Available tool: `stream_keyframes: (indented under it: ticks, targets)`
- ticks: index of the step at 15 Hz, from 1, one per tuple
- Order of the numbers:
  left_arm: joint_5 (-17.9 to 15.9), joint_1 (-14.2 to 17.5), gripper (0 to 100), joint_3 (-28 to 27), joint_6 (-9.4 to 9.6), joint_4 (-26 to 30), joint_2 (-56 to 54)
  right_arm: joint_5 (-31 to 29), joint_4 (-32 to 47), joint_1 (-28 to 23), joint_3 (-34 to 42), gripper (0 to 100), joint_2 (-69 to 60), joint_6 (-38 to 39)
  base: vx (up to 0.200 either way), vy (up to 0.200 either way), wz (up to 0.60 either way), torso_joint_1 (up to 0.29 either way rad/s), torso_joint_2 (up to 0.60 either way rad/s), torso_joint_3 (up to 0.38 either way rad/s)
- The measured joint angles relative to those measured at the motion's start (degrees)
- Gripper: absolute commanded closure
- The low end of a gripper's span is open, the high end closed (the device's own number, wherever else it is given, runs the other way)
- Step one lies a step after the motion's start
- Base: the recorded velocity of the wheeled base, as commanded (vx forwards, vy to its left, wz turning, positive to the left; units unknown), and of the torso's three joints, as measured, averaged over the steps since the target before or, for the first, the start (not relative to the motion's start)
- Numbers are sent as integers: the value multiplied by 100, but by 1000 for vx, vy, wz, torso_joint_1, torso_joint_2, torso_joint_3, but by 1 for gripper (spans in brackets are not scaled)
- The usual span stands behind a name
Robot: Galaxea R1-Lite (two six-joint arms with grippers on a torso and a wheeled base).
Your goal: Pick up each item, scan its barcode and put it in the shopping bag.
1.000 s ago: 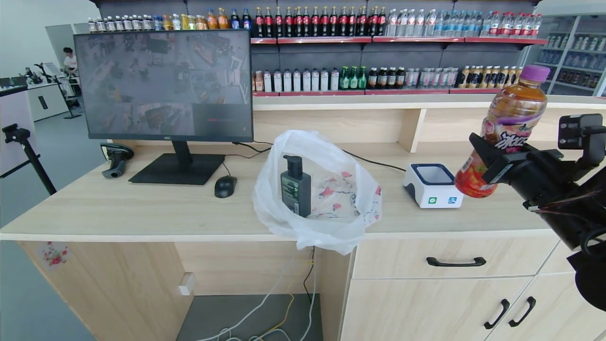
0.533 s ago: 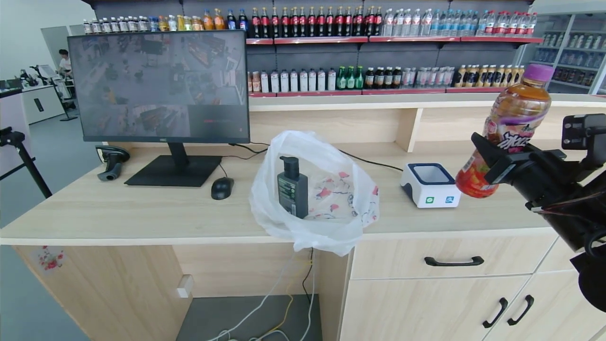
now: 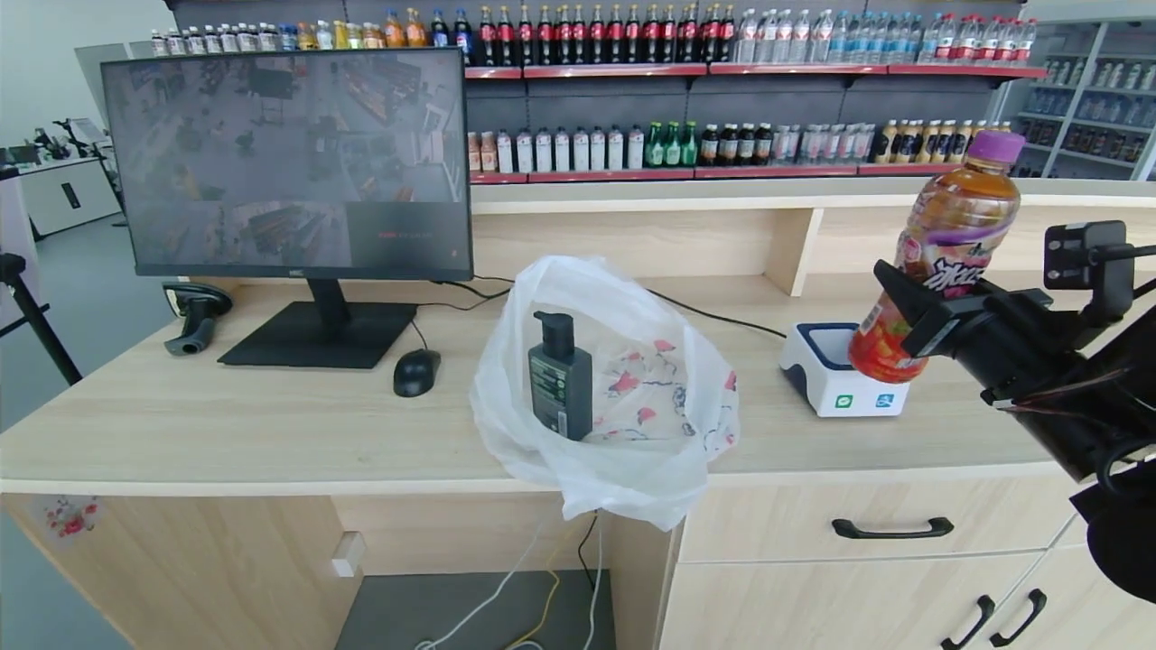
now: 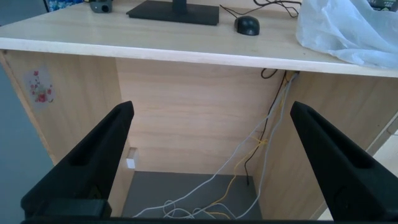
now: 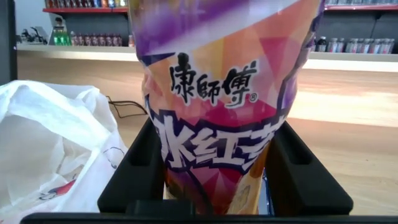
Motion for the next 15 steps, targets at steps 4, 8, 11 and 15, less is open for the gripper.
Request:
stream_keyframes:
  ticks: [4, 8, 11, 15]
  targets:
    - [0, 0, 0, 0, 0, -4, 0, 11, -24, 16, 13, 100, -10, 2, 0, 0, 0, 0, 0, 0]
    - [0, -2, 0, 0, 0, 0, 0, 2, -38, 13, -6, 100, -29, 2, 0, 0, 450, 2, 1, 1]
    - [0, 0, 0, 0, 0, -9, 0, 17, -5, 33, 17, 100, -52, 2, 0, 0, 600, 7, 1, 2]
    - [2, 2, 0, 0, 0, -20, 0, 11, -38, 55, 33, 100, -77, -40, 0, 0, 150, 2, -2, 1]
